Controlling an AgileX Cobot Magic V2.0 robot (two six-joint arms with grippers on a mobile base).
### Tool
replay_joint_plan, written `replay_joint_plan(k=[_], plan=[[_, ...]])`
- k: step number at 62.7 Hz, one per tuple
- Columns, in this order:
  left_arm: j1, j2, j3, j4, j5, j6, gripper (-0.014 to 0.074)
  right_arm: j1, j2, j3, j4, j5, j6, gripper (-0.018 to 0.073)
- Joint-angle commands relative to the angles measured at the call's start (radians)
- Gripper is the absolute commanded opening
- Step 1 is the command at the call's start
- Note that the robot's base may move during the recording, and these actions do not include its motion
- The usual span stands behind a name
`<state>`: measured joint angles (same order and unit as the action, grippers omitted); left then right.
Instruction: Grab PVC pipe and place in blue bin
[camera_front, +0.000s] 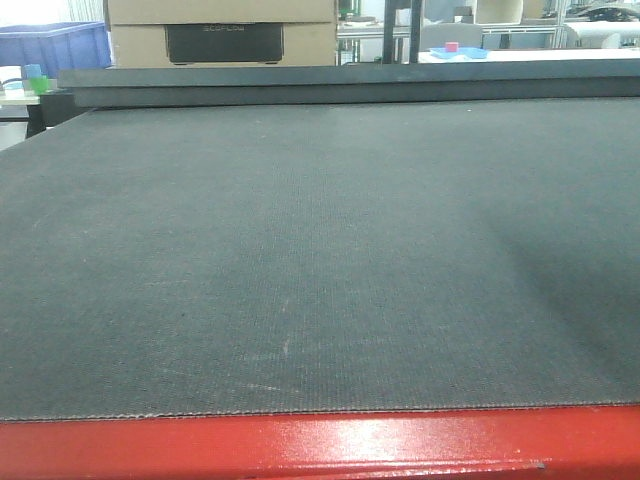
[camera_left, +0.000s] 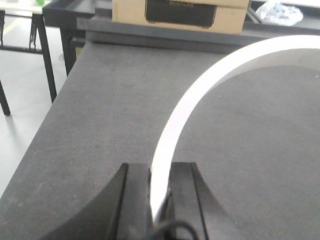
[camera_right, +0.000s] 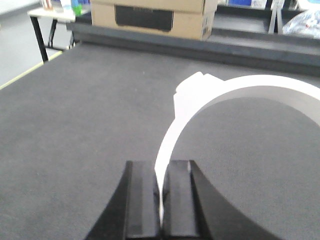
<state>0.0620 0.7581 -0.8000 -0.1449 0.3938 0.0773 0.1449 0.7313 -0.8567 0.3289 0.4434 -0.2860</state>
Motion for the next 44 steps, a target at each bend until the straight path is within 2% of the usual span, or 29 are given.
replay_joint_plan(k=[1, 21, 29, 36, 44], plan=[[-0.005, -0.073, 0.037, 0.0, 0.011, -0.003, -0.0111, 0.002, -0.037, 0.019, -0.001, -0.027, 0.016, -0.0154], [-0.005, -0.271, 0.154, 0.002, 0.055, -0.003, -0.0111, 0.002, -0.082, 0.095, -0.005, -0.074, 0.04, -0.0154], [-0.005, -0.322, 0.172, 0.029, 0.057, -0.003, -0.0111, -0.005, -0.11, 0.116, -0.051, -0.093, 0.04, -0.0154], [-0.005, -0.332, 0.189, 0.073, 0.057, -0.003, -0.0111, -0.053, -0.115, 0.121, -0.086, -0.101, 0.042, -0.0154], [-0.004, -0.332, 0.202, 0.087, 0.055, -0.003, -0.0111, -0.119, -0.115, 0.138, -0.129, -0.101, 0.042, -0.0154]])
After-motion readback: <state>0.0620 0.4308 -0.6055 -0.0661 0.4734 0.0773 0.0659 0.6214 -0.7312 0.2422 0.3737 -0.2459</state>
